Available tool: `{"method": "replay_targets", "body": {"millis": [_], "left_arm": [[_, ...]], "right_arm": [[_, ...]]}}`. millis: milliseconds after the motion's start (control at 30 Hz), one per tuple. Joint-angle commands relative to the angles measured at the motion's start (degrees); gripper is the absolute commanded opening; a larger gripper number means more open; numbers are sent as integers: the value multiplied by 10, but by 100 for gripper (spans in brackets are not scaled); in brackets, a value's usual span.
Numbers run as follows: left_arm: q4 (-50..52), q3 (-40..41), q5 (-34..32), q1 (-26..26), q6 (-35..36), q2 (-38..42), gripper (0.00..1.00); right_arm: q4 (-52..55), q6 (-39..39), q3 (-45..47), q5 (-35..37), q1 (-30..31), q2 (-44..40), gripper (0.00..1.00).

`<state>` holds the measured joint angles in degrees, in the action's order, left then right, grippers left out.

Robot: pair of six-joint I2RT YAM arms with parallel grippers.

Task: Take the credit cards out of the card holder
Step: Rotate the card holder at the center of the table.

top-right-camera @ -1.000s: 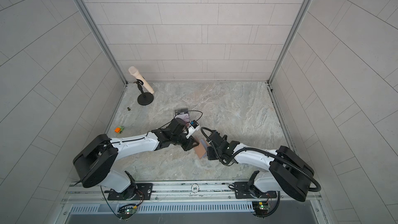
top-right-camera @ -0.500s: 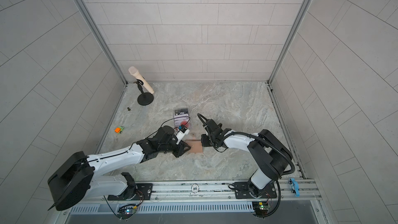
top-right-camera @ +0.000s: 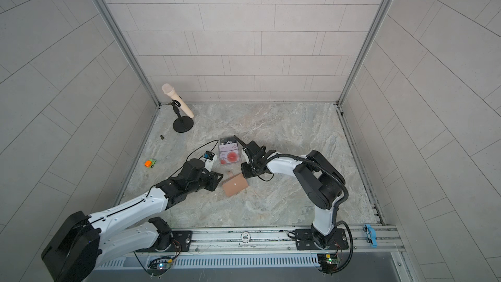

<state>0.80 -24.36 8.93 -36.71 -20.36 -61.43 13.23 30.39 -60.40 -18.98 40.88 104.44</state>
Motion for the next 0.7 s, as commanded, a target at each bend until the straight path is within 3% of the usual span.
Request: {"method": "replay_targets", "body": {"millis": [0,133,333,533,667], "left_arm": [[2,10,5,3,0,-2,36],[-5,13,11,3,3,-12,36],[0,9,7,3,-9,-27,36],[-59,36,117,-5,-21,-36,35],[-63,42,145,-35,-26,-17,35]], "right_arm": [[101,-49,-25,37,8,-9,27],[188,-61,-56,126,8,-46,38],[232,-51,-74,154,36,-95,45],[261,-32,-111,178,78,-89,45],[254,5,-73,196,77,-126,45]]}}
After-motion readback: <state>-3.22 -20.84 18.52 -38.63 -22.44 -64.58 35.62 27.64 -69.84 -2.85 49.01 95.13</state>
